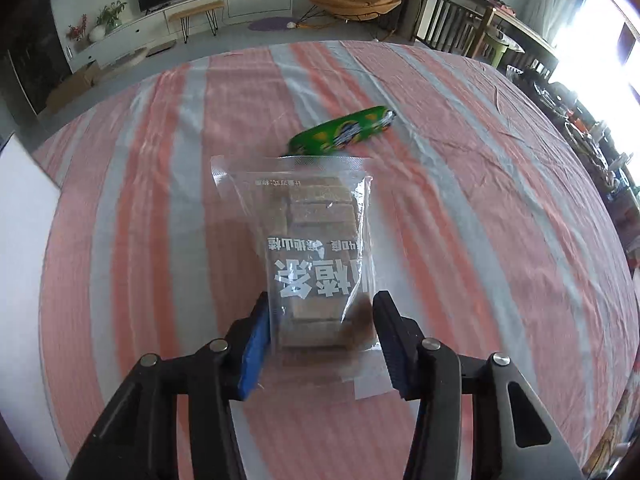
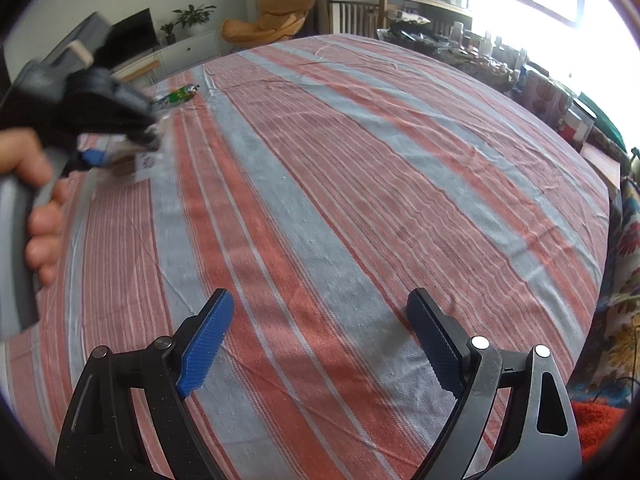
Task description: Organize snacks
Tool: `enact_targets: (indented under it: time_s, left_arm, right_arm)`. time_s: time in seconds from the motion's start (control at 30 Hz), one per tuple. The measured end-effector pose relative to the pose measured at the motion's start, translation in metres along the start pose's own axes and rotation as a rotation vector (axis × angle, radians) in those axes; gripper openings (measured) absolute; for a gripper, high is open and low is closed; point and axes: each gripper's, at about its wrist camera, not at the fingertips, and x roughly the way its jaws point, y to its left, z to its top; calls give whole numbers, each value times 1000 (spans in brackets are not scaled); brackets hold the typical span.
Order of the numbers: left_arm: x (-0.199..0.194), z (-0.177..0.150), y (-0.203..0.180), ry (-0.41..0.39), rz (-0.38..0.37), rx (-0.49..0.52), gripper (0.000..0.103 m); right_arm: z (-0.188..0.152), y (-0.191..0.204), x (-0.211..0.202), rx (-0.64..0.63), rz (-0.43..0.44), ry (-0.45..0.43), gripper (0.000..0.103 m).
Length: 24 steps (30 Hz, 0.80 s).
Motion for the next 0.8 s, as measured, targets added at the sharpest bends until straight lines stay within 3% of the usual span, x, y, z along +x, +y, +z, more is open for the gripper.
enact_targets:
  time_s: [0.23, 0.3, 0.37, 0.5, 0.8]
  left_arm:
    - [-50, -88, 64, -14, -6, 5, 51]
    - [-54, -101, 69, -41, 10, 1, 64]
    - [-49, -106, 73, -41, 30, -28, 85]
    - [-40, -106, 69, -83, 77, -18, 101]
    - [-34, -107, 66, -160, 79, 31, 103]
  right_arm:
    - [0, 1, -1, 3, -8, -2, 91]
    - [-1, 1, -1, 6, -11, -4, 91]
    - [-2, 1, -2, 8, -14, -7, 91]
    - [-3, 1, -3, 11, -17, -11, 91]
    - [-5, 1, -4, 13, -23, -17, 91]
